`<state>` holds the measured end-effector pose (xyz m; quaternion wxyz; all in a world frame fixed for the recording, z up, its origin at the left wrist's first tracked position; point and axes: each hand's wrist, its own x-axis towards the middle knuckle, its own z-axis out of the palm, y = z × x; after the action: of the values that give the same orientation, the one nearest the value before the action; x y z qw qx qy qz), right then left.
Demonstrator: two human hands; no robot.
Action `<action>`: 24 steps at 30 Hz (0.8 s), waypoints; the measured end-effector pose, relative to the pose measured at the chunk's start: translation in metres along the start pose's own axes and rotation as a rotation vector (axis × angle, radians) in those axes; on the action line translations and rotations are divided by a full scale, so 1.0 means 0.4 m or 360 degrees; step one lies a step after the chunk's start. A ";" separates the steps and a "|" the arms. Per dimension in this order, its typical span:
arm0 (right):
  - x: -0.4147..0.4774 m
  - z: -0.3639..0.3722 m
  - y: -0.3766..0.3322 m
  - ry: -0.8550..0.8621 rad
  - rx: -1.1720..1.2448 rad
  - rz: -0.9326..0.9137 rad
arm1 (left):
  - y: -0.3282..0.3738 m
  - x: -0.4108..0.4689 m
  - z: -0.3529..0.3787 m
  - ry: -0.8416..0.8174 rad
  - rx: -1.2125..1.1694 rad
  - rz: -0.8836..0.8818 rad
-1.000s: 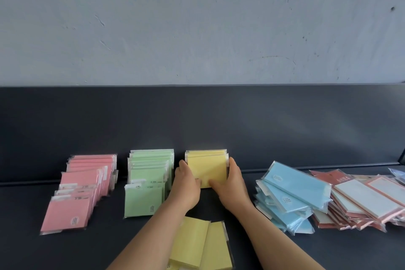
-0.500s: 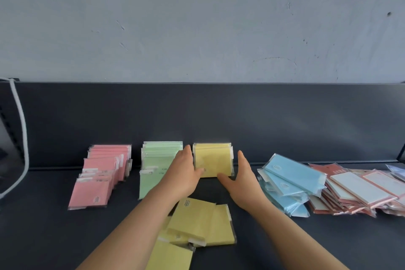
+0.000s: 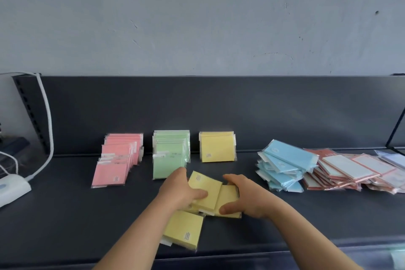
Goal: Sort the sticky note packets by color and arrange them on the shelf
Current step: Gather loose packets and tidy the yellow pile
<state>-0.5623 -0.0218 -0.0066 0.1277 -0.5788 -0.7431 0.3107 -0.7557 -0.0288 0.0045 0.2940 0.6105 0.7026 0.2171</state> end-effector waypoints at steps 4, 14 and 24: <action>-0.008 -0.009 0.012 0.0136 0.0083 0.0061 | -0.012 0.001 -0.018 0.0199 -0.0236 0.0165; -0.029 -0.025 0.018 0.0542 0.0906 0.0074 | -0.030 -0.031 -0.022 0.0362 -0.0835 0.0139; -0.008 0.053 -0.041 0.0529 0.1422 0.0009 | 0.028 -0.053 0.047 0.0040 -0.1676 0.0048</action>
<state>-0.5858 -0.0338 -0.0124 0.4803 -0.5111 -0.5048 0.5033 -0.7331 -0.0488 0.0014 0.5494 0.3875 0.4930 0.5522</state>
